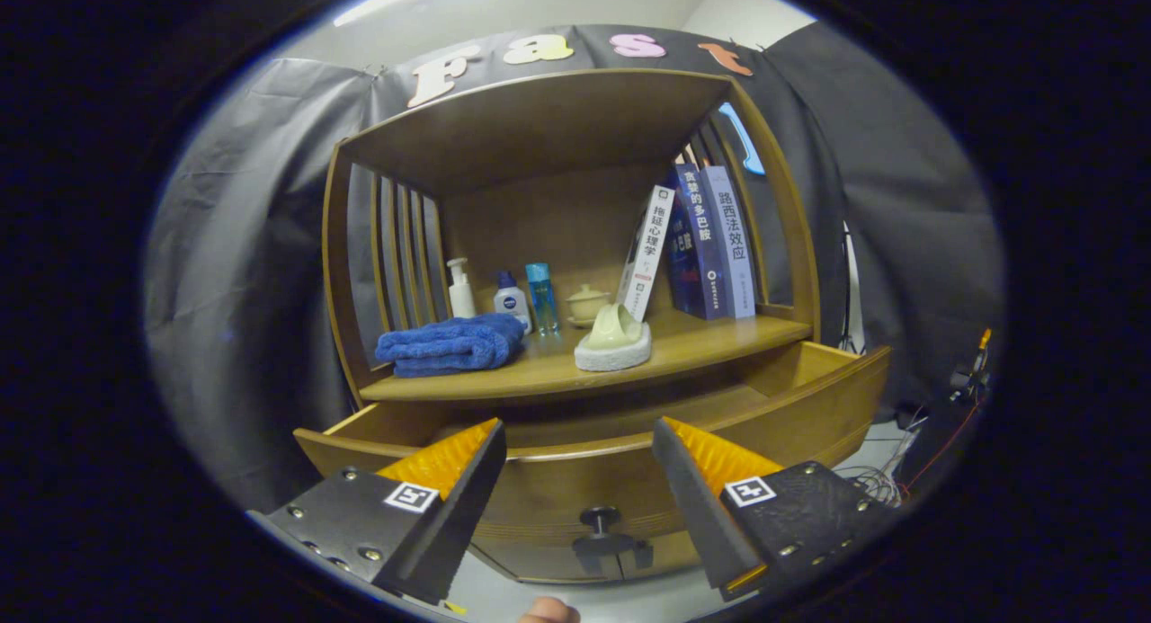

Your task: Pull open the drawer, take out the items inside it, and place them on the countertop above the cabinet.

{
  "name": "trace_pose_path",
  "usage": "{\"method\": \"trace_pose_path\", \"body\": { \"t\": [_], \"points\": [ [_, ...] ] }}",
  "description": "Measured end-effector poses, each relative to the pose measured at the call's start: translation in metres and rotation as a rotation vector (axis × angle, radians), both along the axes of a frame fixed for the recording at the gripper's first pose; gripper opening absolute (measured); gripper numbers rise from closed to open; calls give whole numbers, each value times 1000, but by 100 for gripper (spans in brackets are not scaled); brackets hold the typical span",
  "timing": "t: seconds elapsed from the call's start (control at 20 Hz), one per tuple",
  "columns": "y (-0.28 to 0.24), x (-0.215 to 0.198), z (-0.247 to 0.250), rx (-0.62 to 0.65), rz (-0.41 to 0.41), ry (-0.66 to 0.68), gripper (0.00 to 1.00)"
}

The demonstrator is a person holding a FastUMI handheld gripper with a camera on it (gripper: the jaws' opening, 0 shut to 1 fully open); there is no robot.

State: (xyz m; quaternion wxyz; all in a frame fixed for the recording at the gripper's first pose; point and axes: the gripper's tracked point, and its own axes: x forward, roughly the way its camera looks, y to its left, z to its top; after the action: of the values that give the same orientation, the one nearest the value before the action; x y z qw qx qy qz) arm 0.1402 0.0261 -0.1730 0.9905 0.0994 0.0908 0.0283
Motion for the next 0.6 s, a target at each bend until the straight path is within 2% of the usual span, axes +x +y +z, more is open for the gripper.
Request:
{"method": "trace_pose_path", "body": {
  "t": [0.2,0.45,0.6],
  "points": [
    [2,17,-4,-16,8,16,100],
    [5,36,-7,49,23,9,100],
    [7,47,-9,34,37,20,100]
  ]
}}
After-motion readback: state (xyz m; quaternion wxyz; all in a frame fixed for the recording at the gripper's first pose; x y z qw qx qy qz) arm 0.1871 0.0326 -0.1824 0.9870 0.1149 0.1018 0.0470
